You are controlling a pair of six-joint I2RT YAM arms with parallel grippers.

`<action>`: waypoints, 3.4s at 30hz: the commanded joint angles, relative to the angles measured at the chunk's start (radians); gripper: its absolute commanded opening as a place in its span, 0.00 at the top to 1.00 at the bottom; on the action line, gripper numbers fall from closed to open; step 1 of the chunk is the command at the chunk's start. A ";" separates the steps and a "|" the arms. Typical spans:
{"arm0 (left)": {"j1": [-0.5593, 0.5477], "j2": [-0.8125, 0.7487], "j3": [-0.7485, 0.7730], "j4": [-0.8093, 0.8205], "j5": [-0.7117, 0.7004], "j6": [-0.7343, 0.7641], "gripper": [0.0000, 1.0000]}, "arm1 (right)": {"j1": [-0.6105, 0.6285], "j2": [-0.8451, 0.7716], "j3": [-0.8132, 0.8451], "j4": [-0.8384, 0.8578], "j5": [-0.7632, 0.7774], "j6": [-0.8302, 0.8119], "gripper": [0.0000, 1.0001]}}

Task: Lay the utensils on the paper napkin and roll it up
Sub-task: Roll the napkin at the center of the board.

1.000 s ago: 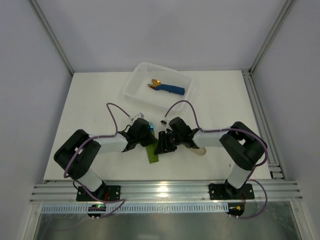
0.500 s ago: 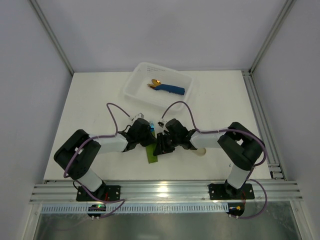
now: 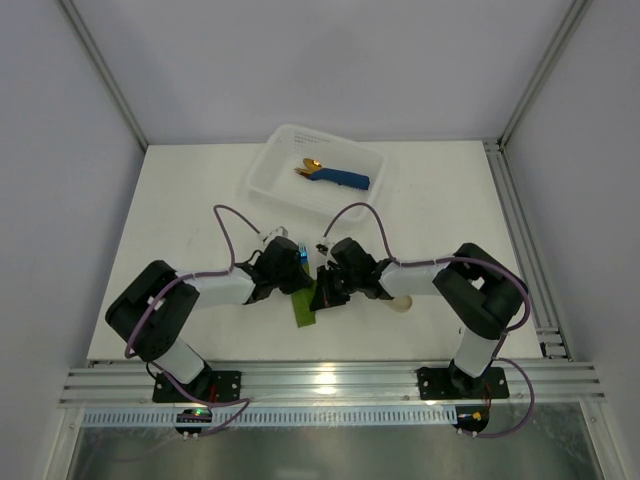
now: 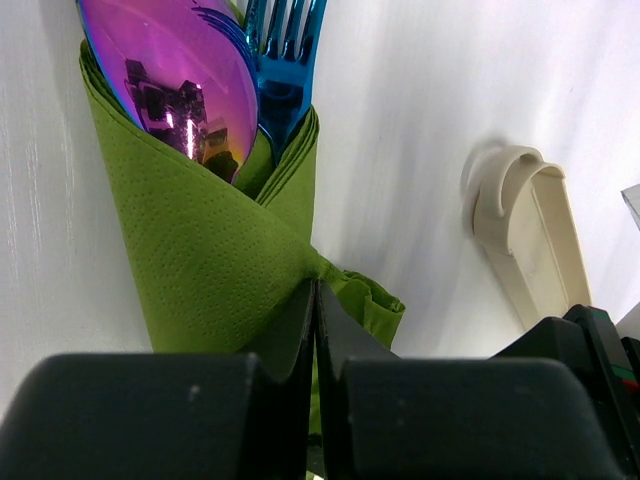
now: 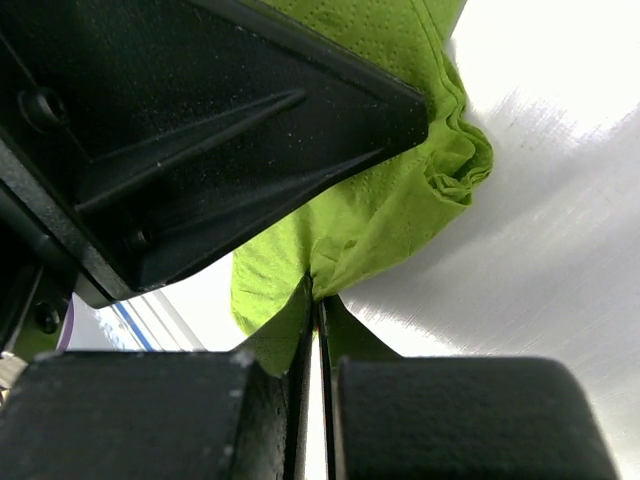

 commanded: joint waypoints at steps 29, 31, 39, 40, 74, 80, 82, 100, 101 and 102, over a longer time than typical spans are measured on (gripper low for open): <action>-0.003 -0.409 -0.020 -0.402 -0.127 0.086 0.47 | -0.022 -0.040 0.014 -0.009 -0.060 0.023 0.96; -0.003 -0.420 -0.059 -0.365 -0.090 0.086 0.53 | -0.024 -0.042 0.013 -0.012 -0.054 0.023 0.97; -0.005 -0.423 -0.158 -0.112 0.016 0.059 1.00 | -0.024 -0.023 0.011 -0.012 -0.026 0.004 0.96; -0.005 -0.413 -0.150 -0.083 0.018 0.063 1.00 | -0.024 -0.022 0.013 -0.012 -0.028 0.003 0.96; -0.003 -0.012 -0.150 0.198 0.025 0.005 1.00 | -0.024 -0.081 -0.015 -0.048 0.020 0.003 0.70; -0.003 0.000 -0.146 0.195 0.031 -0.006 1.00 | -0.019 -0.083 -0.044 0.002 -0.003 0.029 0.66; -0.003 0.008 -0.142 0.195 0.031 -0.004 1.00 | -0.009 -0.077 -0.042 0.006 -0.005 0.032 0.66; -0.003 0.039 -0.138 0.226 0.074 -0.010 1.00 | 0.018 -0.009 -0.032 0.035 0.081 0.044 0.68; -0.003 0.040 -0.138 0.226 0.074 -0.010 1.00 | 0.018 -0.006 -0.030 0.035 0.084 0.044 0.70; -0.003 0.039 -0.138 0.226 0.074 -0.010 1.00 | 0.018 -0.002 -0.027 0.034 0.086 0.046 0.72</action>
